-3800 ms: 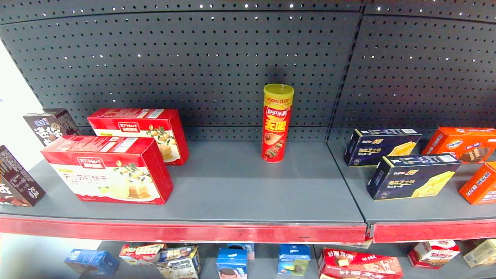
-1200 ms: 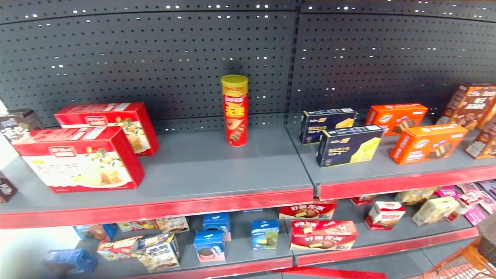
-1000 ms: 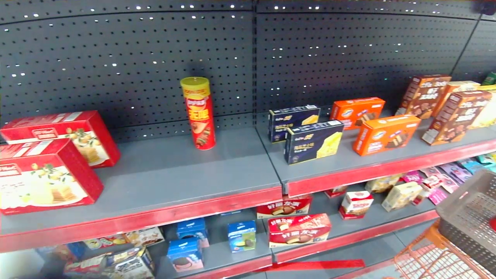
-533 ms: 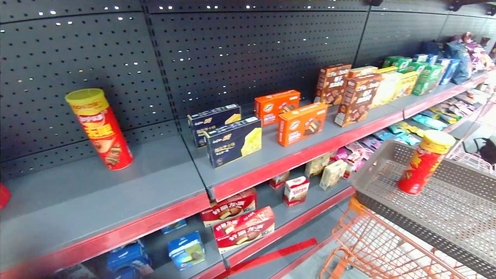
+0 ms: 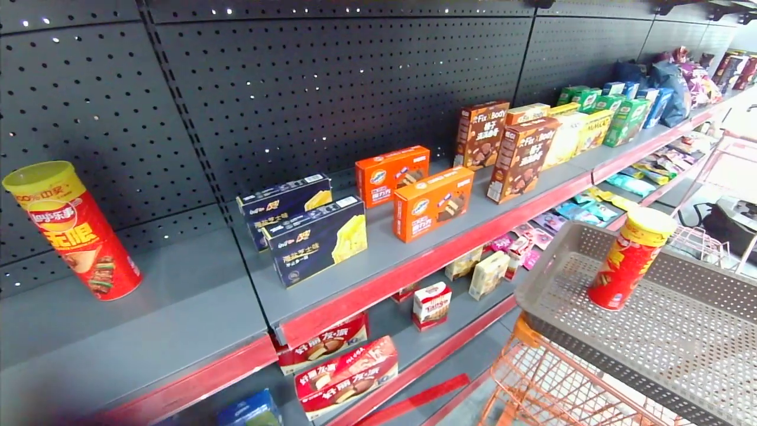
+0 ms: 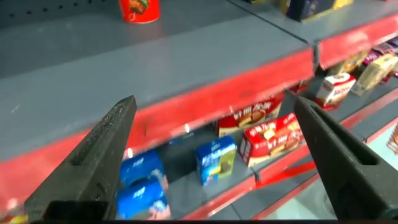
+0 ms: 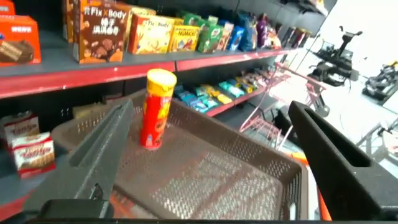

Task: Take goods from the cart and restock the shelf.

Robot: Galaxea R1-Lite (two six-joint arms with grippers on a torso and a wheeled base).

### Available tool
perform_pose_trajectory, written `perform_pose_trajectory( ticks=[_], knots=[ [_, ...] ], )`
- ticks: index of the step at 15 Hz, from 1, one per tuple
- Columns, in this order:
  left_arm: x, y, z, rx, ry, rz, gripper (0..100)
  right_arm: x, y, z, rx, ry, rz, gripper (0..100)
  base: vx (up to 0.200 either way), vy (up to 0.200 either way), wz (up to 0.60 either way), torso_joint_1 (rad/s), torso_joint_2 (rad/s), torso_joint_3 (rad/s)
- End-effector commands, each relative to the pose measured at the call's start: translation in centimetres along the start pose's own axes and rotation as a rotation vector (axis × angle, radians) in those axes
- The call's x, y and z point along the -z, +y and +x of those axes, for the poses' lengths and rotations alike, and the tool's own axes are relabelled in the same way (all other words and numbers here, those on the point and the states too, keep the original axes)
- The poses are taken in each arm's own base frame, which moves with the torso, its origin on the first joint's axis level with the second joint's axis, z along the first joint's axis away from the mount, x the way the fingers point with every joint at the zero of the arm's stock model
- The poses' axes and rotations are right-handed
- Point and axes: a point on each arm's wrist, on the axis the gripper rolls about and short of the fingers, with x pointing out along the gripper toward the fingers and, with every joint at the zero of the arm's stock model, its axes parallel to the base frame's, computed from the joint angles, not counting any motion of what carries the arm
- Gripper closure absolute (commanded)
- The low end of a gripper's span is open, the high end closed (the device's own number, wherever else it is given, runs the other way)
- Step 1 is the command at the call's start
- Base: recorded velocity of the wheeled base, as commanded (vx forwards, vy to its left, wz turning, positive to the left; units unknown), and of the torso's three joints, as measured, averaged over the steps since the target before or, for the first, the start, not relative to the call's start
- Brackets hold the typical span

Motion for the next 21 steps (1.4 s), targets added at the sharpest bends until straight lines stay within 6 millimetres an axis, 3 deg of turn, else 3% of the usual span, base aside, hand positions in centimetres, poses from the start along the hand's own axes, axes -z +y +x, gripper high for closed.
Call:
perform_pose_trajectory(
  ticks=[1,3,9,17,19,21],
  knots=[
    [0.0,0.0,0.0,-0.001,0.001,0.000,0,0.1,0.0,0.1,-0.003,0.007,0.000,0,0.000,0.000,0.00,0.000,0.00,0.000],
    [0.0,0.0,0.0,0.000,0.003,0.000,0,0.2,0.0,0.1,-0.002,0.015,0.000,0,0.000,0.000,0.00,0.000,0.00,0.000],
    [0.0,0.0,0.0,0.001,0.001,0.000,0,0.4,0.1,0.1,0.001,0.021,0.000,0,0.000,0.000,-0.60,0.000,0.00,0.003],
    [0.0,0.0,0.0,-0.006,0.001,-0.005,0,0.7,0.1,0.5,-0.009,0.050,0.024,0,0.000,0.000,0.00,0.000,0.00,0.000],
    [0.0,0.0,0.0,-0.007,0.001,-0.005,0,1.0,0.2,2.1,-0.001,0.146,0.097,0,0.000,0.000,0.00,0.000,0.00,0.000],
    [0.0,0.0,0.0,-0.006,0.001,-0.005,0,-0.8,-0.5,5.4,0.009,0.216,0.128,0,0.000,0.000,0.00,0.000,0.00,0.000]
  ],
)
